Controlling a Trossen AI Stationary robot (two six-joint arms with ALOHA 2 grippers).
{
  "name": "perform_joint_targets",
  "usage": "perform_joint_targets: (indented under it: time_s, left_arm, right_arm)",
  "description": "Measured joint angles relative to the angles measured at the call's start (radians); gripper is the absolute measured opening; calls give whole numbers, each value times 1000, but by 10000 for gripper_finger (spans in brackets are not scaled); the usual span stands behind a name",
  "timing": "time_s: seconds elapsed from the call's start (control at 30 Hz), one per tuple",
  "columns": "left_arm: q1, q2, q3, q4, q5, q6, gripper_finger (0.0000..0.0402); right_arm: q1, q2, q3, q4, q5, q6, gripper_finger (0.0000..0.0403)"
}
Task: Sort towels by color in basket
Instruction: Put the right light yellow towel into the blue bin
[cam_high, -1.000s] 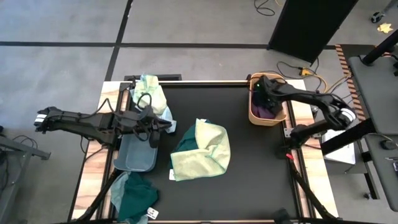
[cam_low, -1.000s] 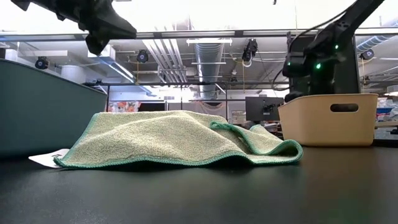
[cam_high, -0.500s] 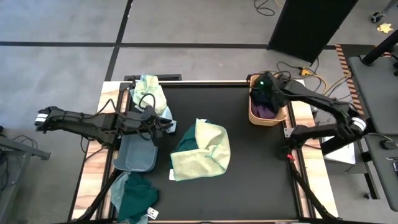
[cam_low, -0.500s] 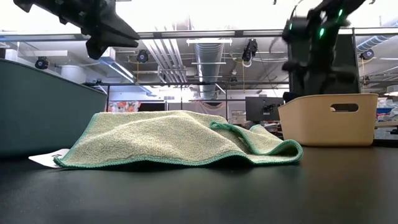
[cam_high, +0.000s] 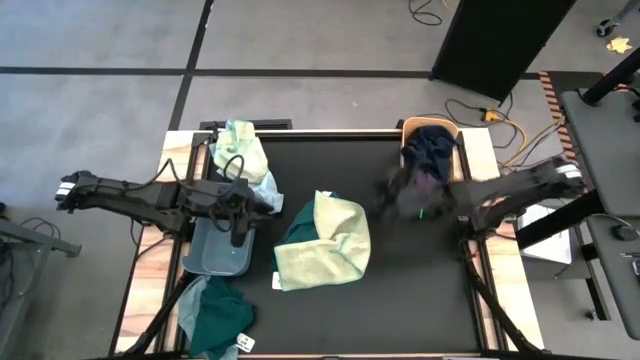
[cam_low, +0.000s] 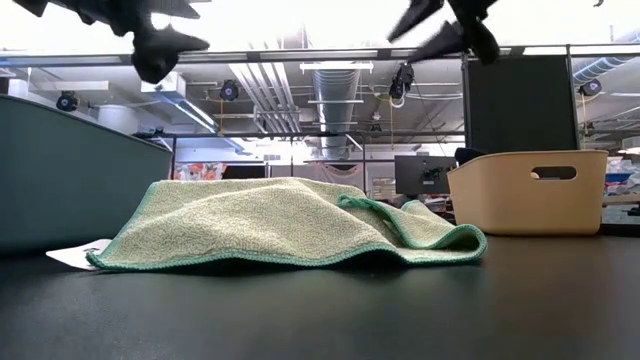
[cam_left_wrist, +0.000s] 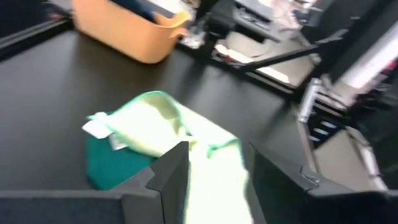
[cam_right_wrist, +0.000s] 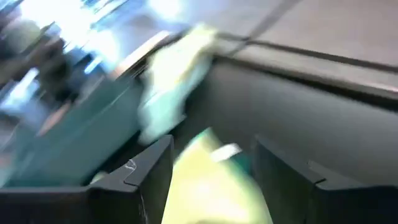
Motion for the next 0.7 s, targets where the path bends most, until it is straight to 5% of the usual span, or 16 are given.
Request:
perform_joint_targets:
  time_s: [0.2,0.4,0.7]
  left_arm:
    - [-86,62,0,164,15,48,149]
    - [-120,249,0,281,15,30,148]
    - [-118,481,18,356,-21,-78,163]
  right_arm:
    - [197,196,29,36,-2,74,203]
    - [268,300,202,-182,0,184,203]
    - [276,314,507,-461,18,-106,210]
